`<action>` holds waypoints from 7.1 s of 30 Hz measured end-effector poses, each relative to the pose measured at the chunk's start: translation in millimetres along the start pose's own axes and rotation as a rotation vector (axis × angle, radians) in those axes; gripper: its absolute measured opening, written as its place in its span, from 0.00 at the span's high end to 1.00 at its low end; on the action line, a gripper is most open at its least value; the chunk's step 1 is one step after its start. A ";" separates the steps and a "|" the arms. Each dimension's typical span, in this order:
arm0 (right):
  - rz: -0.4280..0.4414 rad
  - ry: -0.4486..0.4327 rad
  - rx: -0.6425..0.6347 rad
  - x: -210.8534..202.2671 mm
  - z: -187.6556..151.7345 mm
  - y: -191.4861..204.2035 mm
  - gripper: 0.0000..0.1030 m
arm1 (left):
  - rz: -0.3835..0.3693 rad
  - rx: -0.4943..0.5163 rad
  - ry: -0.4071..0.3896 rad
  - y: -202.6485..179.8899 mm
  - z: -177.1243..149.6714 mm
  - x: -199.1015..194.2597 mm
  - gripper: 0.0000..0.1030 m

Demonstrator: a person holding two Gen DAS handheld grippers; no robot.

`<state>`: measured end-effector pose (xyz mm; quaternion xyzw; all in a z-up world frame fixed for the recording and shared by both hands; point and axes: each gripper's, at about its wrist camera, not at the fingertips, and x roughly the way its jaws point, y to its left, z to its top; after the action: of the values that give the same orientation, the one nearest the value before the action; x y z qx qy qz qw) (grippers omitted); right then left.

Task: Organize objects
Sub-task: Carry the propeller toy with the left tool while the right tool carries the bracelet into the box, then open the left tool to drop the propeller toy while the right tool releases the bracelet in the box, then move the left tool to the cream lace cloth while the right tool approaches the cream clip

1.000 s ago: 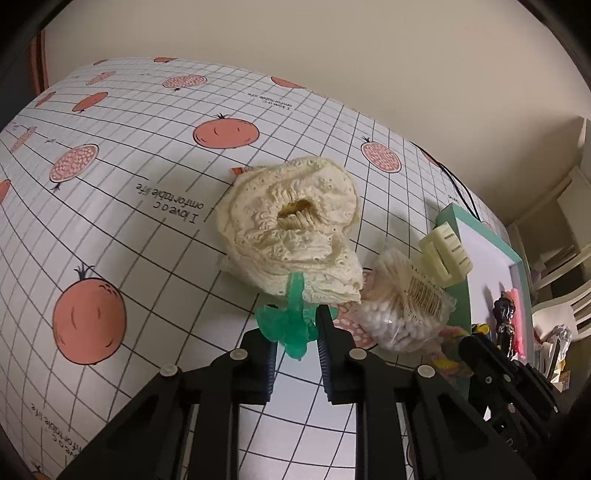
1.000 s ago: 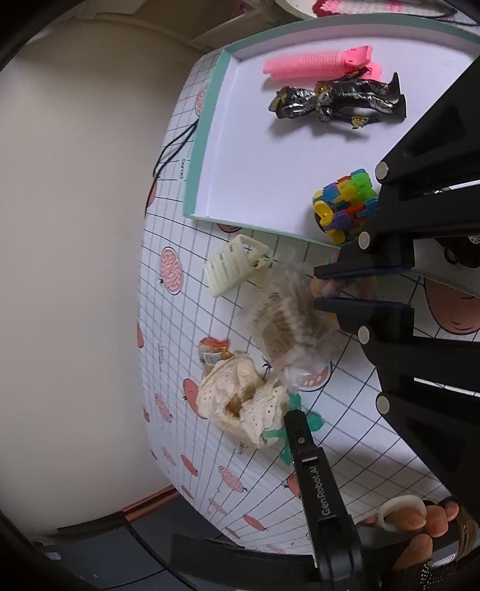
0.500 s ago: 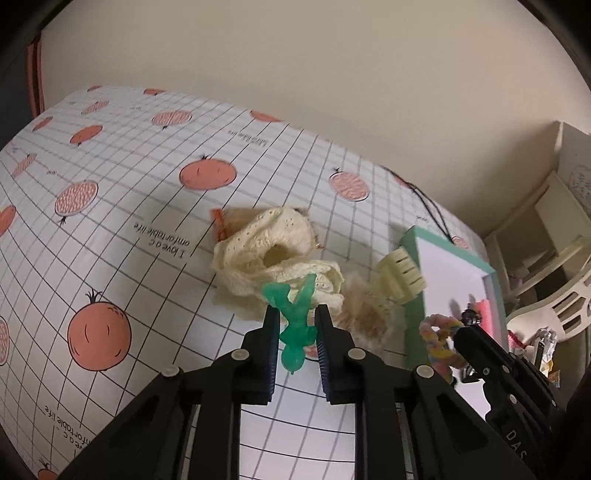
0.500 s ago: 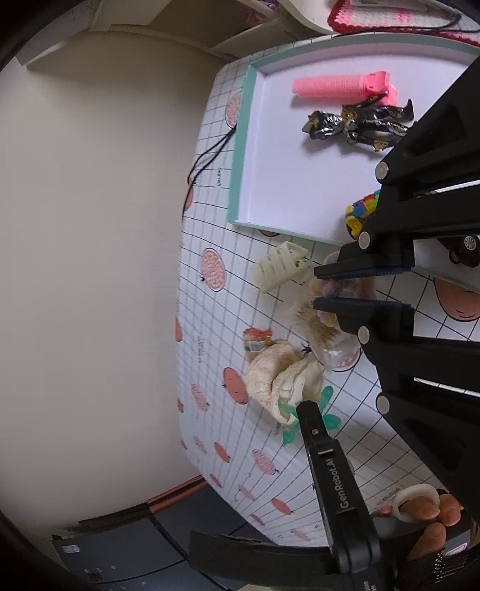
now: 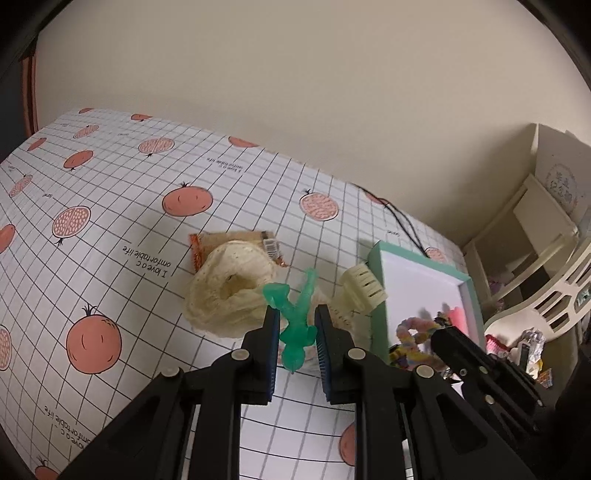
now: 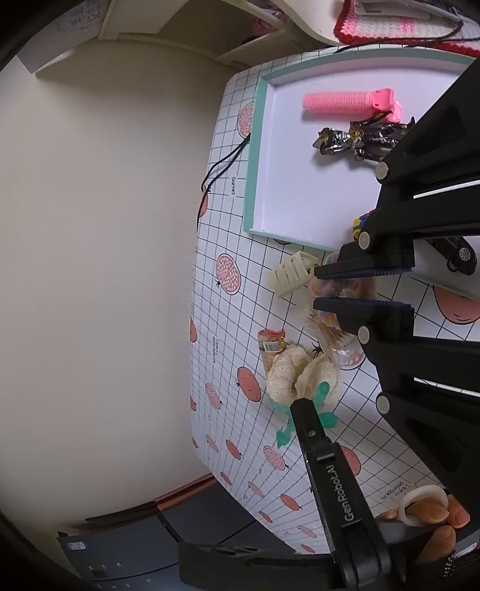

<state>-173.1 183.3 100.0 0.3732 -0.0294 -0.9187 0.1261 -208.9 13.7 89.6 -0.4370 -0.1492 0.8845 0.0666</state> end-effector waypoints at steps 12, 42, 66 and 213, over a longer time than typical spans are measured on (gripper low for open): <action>-0.029 -0.046 0.038 -22.7 4.9 -23.4 0.90 | -0.060 0.039 -0.065 -32.0 1.7 -22.8 0.81; -0.266 -0.057 0.278 -61.4 -21.9 -157.5 0.90 | -0.217 0.229 0.100 -157.0 -53.4 22.4 0.81; -0.332 0.114 0.257 -12.8 -59.9 -174.3 0.90 | -0.171 0.293 0.267 -168.1 -100.4 70.5 0.81; -0.191 0.142 -0.016 106.0 22.1 4.8 0.30 | -0.014 -0.041 0.168 43.1 46.4 62.1 0.00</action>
<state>-260.5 150.9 44.8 0.4374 0.0229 -0.8980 0.0426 -283.0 -21.3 55.6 -0.5099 -0.1642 0.8409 0.0764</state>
